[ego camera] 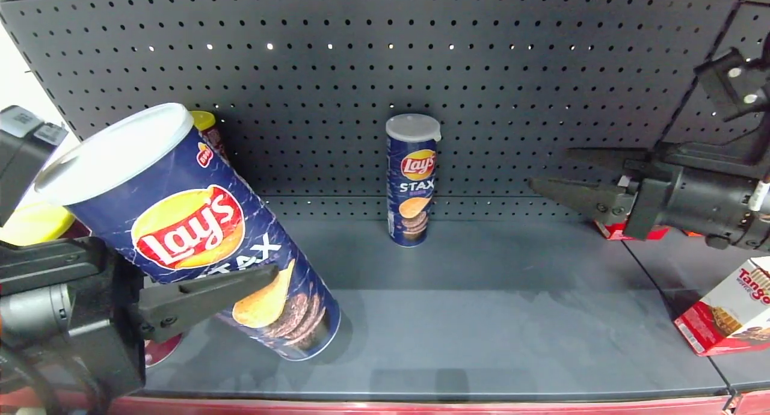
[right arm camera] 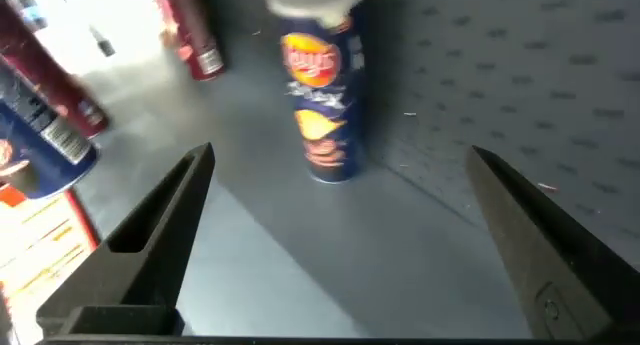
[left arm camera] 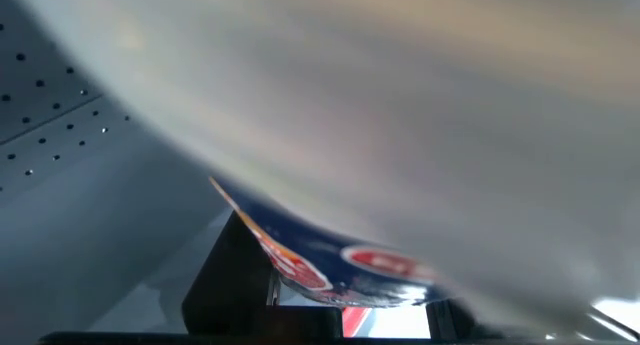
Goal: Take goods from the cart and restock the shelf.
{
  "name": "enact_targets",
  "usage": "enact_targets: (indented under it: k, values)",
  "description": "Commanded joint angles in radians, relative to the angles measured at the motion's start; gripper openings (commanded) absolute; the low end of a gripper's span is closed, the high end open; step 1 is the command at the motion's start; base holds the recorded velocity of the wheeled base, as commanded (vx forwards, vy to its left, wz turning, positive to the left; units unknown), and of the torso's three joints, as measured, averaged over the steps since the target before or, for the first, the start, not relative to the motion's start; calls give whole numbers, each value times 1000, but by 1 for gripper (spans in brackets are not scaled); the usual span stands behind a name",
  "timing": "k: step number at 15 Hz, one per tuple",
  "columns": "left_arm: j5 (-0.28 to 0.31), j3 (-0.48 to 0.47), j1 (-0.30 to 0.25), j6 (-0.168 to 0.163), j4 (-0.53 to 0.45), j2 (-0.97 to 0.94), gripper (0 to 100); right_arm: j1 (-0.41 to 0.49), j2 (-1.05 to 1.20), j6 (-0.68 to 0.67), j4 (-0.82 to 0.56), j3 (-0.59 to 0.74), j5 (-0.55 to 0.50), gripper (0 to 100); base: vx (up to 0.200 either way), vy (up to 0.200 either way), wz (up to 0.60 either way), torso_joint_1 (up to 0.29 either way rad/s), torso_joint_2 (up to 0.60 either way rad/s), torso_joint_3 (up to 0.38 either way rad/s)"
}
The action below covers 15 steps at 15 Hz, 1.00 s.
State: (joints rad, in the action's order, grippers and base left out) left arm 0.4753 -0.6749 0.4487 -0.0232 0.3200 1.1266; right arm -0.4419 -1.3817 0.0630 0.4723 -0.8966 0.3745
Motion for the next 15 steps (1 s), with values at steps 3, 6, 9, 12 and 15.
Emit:
enact_targets:
  k: [3, 6, 9, 12, 15]
  values:
    - [2, 15, -1, -1, 2, 2, 0, 2, -137, 26, 42, -53, 113, 100, 0, 0, 0, 0, 0, 0]
    - [2, 38, -2, -1, 2, 2, 0, 6, -226, 49, 143, -84, 202, 100, 0, 0, 0, 0, 0, 0]
    - [2, 38, -1, -1, 2, 4, 0, 17, -300, 52, 250, -88, 323, 100, 0, 0, 0, 0, 0, 0]
    - [0, 41, -2, -1, 2, 5, 0, 20, -378, 52, 327, -139, 363, 100, 0, 0, 0, 0, 0, 0]
    - [2, 40, -2, 0, 2, 9, 0, 19, -422, 52, 327, -165, 376, 100, 0, 0, 0, 0, 0, 0]
